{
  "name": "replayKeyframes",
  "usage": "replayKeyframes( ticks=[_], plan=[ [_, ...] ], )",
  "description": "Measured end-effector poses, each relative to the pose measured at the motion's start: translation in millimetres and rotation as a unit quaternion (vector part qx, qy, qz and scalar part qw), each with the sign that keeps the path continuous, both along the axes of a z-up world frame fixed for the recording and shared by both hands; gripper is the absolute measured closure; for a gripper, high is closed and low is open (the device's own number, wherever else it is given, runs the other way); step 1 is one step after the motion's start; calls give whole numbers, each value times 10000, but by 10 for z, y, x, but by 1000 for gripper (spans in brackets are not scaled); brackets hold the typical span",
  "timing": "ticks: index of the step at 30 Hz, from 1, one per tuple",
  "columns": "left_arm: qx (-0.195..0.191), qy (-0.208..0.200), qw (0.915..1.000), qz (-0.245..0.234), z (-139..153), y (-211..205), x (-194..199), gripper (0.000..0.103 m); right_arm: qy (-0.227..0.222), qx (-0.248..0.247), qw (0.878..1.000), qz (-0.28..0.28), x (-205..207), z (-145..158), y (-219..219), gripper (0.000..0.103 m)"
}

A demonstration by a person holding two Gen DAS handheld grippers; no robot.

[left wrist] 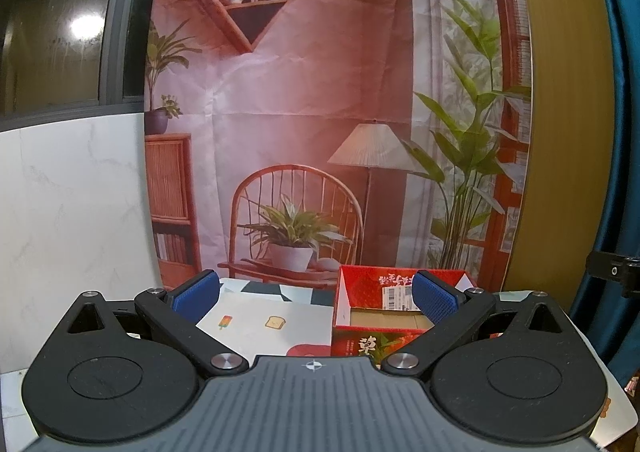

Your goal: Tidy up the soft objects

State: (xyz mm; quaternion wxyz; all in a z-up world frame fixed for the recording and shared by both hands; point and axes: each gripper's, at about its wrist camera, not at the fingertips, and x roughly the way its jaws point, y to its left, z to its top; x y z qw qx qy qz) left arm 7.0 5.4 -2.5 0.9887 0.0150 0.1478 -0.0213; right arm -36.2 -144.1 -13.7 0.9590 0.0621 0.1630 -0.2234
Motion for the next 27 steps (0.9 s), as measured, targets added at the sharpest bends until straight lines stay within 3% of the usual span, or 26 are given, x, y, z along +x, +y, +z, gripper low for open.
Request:
replayKeyframes(
  ticks=[27],
  plan=[
    [-8,43,10000,-29,-51,1,12,0,55,16,10000,12,19,-9,-9,0]
  ],
)
